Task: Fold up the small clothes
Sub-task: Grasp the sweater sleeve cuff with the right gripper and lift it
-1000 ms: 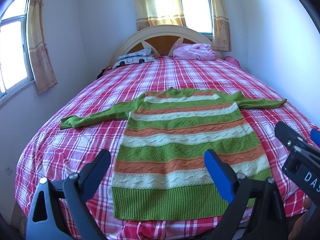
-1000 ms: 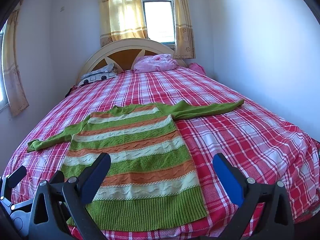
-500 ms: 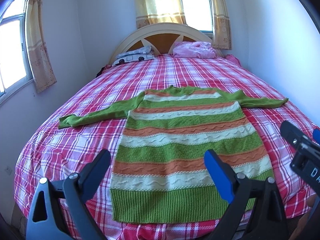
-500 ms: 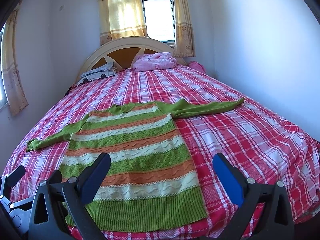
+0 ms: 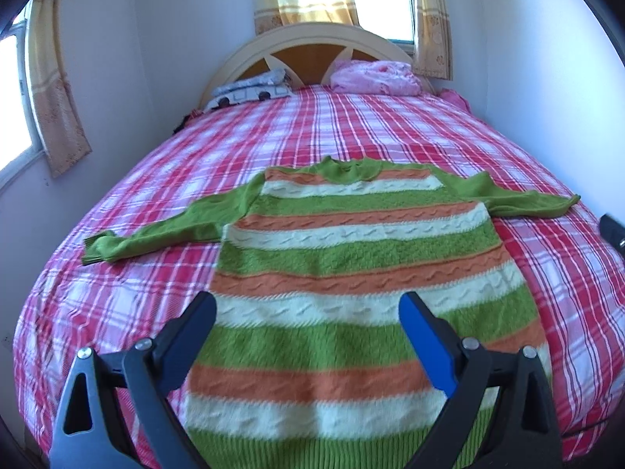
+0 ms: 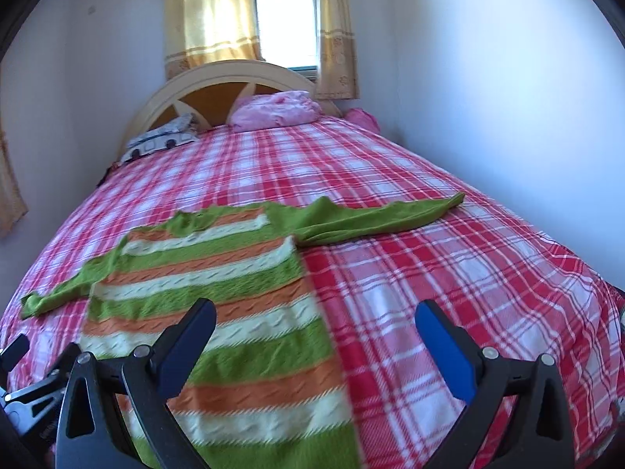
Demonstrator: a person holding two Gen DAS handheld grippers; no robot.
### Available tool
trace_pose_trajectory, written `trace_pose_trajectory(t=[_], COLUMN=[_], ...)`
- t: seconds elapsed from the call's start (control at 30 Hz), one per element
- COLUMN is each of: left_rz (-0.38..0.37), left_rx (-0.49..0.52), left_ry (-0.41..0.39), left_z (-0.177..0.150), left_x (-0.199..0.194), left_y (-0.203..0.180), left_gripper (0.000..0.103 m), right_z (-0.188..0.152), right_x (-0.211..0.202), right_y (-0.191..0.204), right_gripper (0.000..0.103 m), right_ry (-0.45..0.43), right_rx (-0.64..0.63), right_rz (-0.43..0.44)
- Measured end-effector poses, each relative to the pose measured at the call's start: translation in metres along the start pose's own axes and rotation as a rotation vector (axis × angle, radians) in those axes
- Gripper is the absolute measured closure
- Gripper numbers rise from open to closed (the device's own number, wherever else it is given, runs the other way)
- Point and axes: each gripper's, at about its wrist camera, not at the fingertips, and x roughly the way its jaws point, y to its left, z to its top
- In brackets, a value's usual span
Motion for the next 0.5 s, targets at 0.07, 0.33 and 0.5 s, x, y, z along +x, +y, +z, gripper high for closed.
trace_pose_trajectory(t=[0.07,0.33,0.5], left_rz=[-0.028,0.004,0.096], left_rx=[0.005,-0.040,-0.044], left_ry=[0.015,0.036,0.026], left_z=[0.007,0.047,0.053], left_x=[0.015,0.088,0.131], left_y=[0.001,0.025,0.031], left_gripper=[0.006,0.006,0.006], right_z=[0.009,0.045,0.087], right_x=[0.013,0.108,0.167], right_y=[-0.014,-0.121,-0.210], right_gripper=[0.001,0.029,0.038], right_ry=[-0.041,0.080,0.067], right_rx=[0.004,0.180,0.379], right_rz=[-0.010,-0.066,-0.103])
